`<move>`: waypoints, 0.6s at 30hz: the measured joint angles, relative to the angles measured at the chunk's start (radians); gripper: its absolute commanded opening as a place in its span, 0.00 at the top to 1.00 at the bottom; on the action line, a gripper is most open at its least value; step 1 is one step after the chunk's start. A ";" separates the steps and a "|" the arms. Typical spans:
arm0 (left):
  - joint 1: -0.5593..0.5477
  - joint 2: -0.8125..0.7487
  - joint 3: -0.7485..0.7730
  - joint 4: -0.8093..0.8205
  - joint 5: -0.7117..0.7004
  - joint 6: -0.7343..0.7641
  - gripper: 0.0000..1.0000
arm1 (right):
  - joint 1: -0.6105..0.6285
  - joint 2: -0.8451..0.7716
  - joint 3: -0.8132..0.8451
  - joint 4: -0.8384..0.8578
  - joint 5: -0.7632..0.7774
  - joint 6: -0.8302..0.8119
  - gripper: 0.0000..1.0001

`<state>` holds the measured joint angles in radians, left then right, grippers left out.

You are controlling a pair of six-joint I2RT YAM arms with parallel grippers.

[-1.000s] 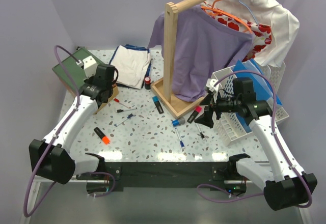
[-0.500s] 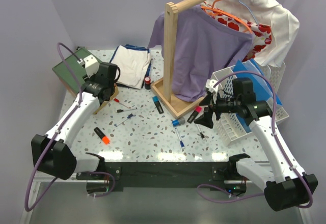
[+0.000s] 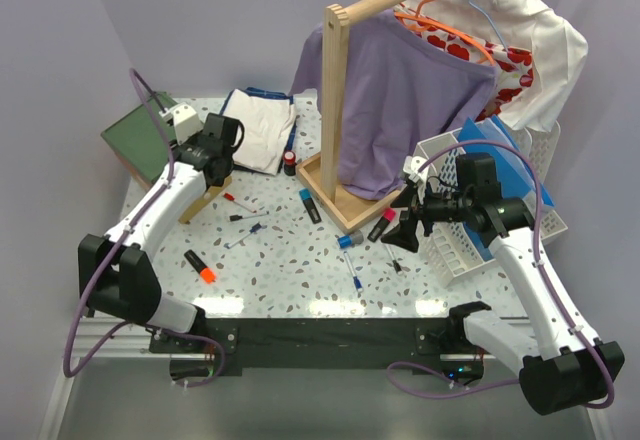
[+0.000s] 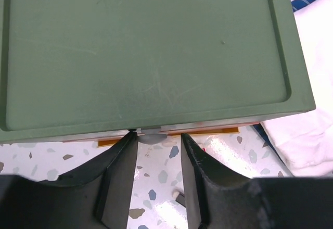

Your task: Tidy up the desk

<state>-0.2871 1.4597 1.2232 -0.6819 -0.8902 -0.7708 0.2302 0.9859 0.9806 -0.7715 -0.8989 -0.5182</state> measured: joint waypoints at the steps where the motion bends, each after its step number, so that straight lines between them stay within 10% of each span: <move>1: 0.002 0.000 0.000 -0.001 -0.001 -0.001 0.68 | 0.000 0.000 0.000 0.000 0.000 0.000 0.01; 6: 0.007 0.000 0.000 -0.008 -0.007 -0.001 0.93 | 0.001 0.000 0.000 -0.002 0.000 -0.001 0.01; 18: -0.012 -0.055 -0.031 0.000 0.026 -0.005 1.00 | 0.001 0.000 0.000 -0.003 0.000 -0.003 0.01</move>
<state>-0.2993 1.4048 1.1919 -0.6819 -0.8639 -0.7753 0.2310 0.9855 0.9806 -0.7746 -0.8986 -0.5217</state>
